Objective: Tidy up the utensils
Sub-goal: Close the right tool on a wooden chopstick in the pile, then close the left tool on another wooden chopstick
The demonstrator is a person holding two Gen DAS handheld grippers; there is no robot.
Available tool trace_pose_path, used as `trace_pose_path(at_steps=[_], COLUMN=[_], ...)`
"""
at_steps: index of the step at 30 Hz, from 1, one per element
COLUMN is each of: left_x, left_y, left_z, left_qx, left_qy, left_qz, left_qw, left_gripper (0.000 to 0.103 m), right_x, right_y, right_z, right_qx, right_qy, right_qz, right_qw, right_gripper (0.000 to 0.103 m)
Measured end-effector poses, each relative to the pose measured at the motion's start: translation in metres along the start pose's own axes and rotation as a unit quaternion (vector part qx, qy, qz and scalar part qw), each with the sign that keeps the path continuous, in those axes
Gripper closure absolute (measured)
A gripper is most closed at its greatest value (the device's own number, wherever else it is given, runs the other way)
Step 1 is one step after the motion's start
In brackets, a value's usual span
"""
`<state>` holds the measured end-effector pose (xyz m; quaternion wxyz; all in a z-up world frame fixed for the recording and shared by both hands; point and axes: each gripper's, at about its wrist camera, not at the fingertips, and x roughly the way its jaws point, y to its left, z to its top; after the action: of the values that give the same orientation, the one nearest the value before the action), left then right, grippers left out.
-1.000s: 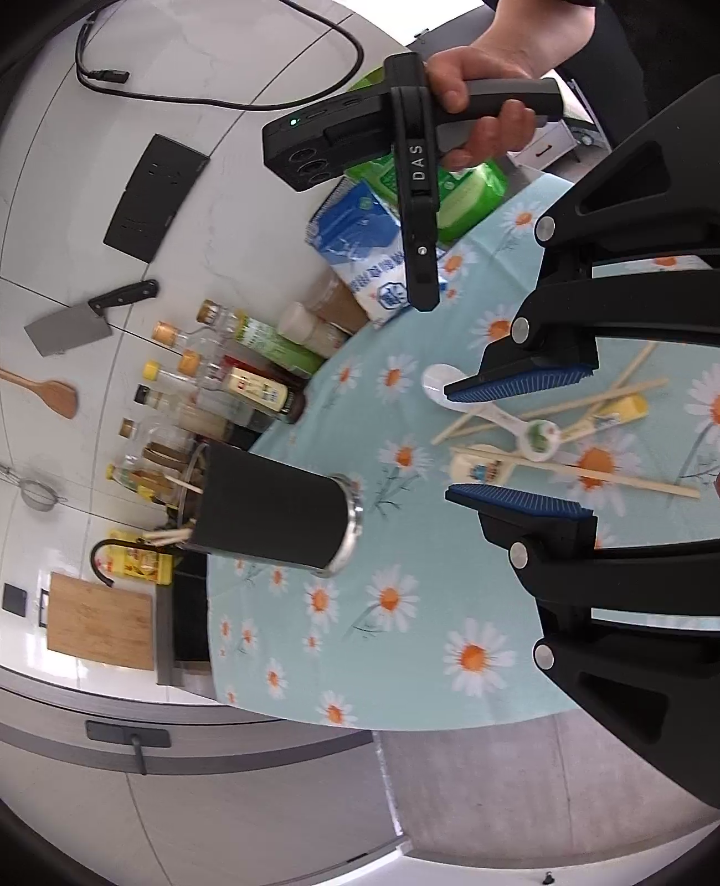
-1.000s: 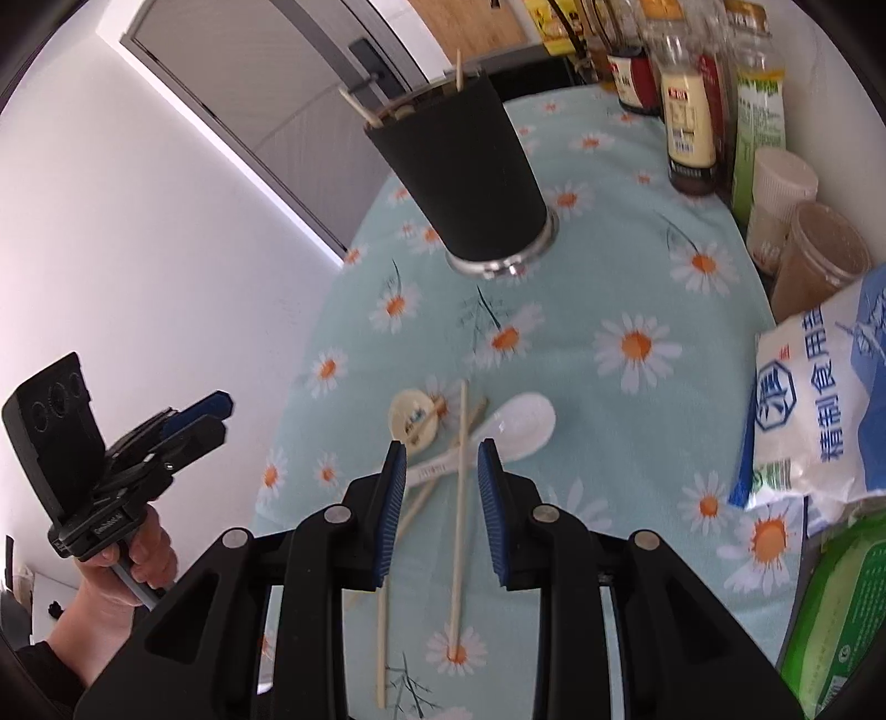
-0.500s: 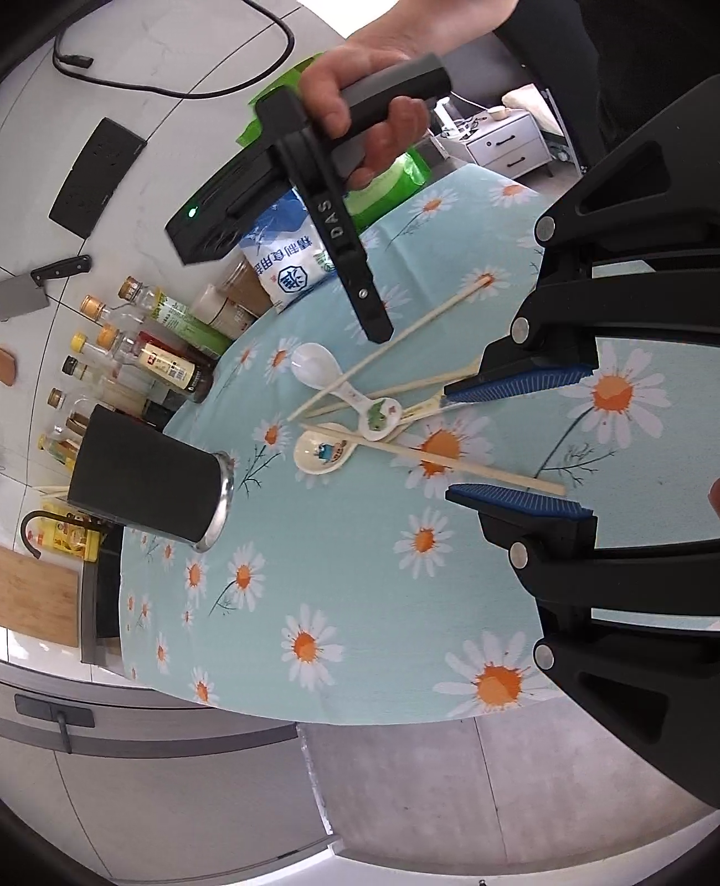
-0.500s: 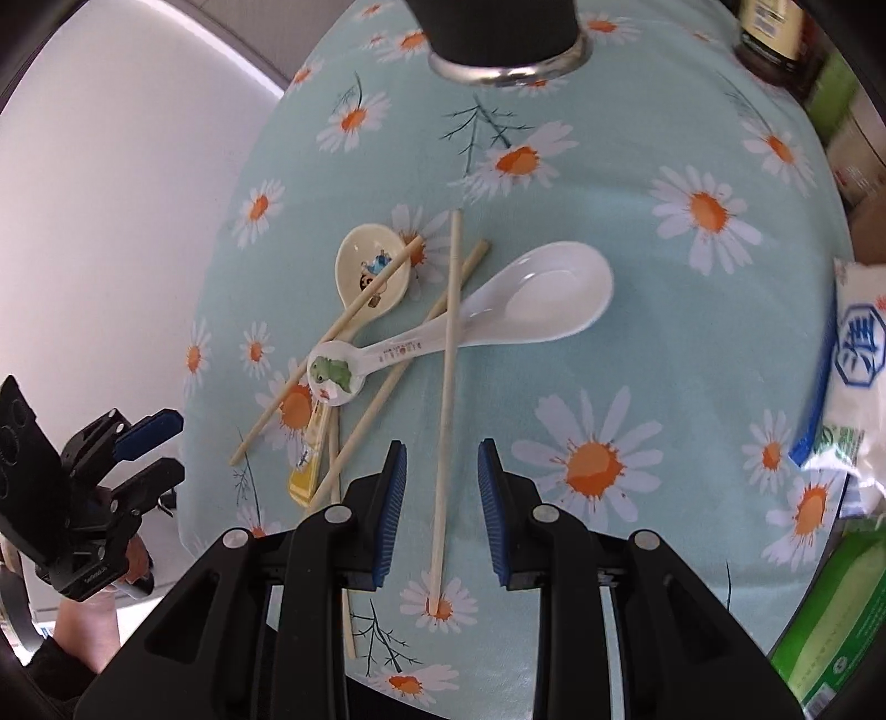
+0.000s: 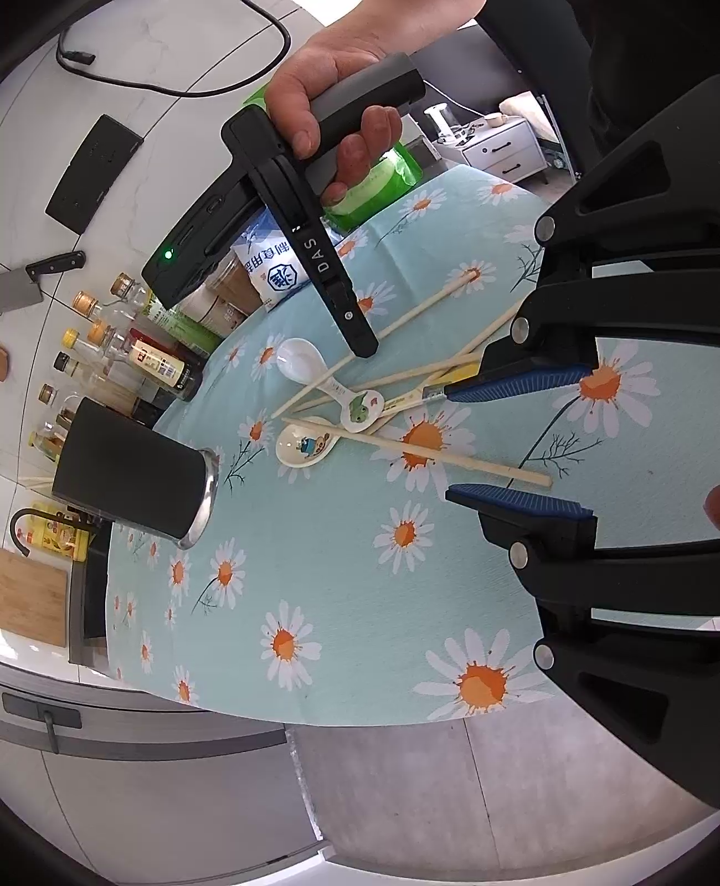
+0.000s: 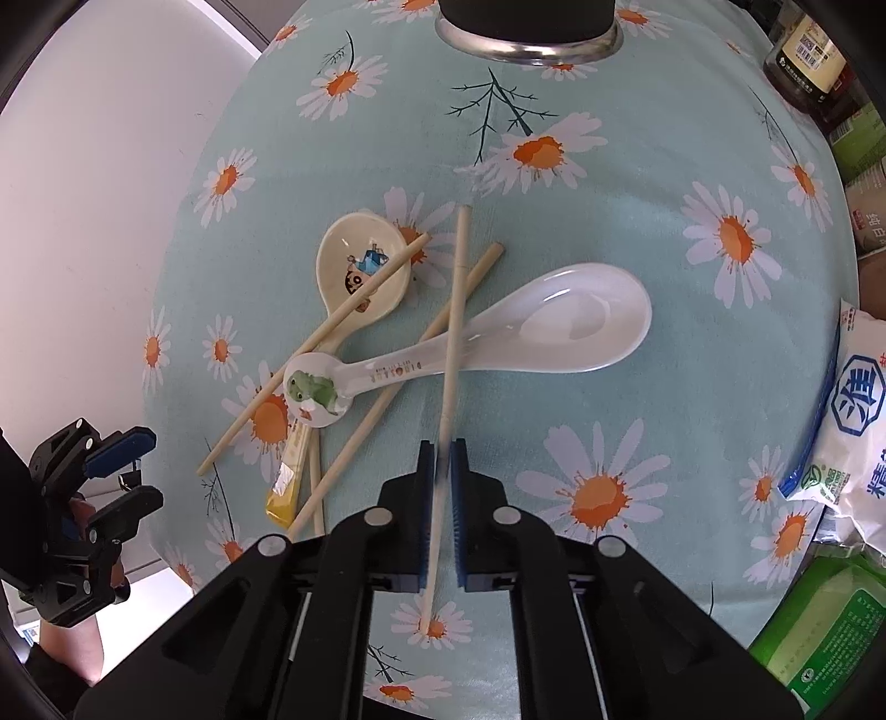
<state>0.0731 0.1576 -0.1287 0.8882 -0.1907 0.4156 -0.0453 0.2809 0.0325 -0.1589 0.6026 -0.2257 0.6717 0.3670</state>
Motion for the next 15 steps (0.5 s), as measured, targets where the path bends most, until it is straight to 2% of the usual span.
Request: trace_pose_path(at_steps=[6,15], left_x=[0.007,0.022], left_y=[0.006,0.003], left_z=[0.005,0.025], left_qx=[0.005,0.049], left_qy=[0.009,0.043], left_qz=[-0.004,-0.001], left_qw=[0.9999,0.9979], left_gripper=[0.073,0.073], right_x=[-0.006,-0.043], right_y=[0.004,0.0], right_z=[-0.001,-0.022], right_qx=[0.003,0.022], right_qy=[-0.008,-0.041], right_qz=[0.003,0.012], right_qw=[1.0,0.999], right_gripper=[0.097,0.097])
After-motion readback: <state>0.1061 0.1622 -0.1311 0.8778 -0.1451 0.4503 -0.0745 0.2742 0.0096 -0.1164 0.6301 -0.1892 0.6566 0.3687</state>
